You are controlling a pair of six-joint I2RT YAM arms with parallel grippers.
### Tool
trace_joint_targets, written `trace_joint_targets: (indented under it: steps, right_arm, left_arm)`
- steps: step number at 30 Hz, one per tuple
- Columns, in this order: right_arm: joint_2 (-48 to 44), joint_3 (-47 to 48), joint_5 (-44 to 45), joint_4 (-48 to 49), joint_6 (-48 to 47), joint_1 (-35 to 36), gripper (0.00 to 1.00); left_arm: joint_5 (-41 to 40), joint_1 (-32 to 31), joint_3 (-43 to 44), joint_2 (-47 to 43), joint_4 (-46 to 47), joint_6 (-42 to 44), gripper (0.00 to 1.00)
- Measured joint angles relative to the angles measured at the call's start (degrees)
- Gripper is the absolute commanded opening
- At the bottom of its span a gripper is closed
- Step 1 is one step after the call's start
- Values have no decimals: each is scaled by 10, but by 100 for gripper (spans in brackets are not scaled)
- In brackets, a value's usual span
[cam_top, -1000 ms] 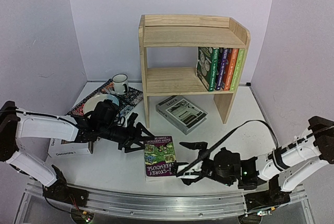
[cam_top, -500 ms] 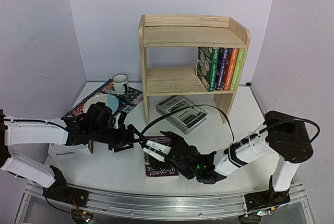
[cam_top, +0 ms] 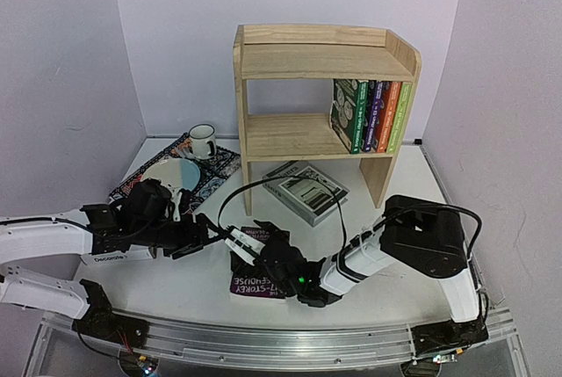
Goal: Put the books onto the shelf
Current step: Adjust the book at the center of the board.
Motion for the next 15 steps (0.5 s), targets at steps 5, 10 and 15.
trace_joint_targets:
  steps: [5, 10, 15]
  right_arm:
    - [15, 38, -2, -37, 19, 0, 98]
    - [14, 51, 2, -70, 37, 0, 98]
    - [14, 52, 0, -74, 39, -1, 98]
  left_arm:
    - [-12, 0, 0, -1, -16, 3, 81]
    - [-16, 1, 0, 9, -22, 9, 81]
    - [-16, 1, 0, 18, -22, 14, 81]
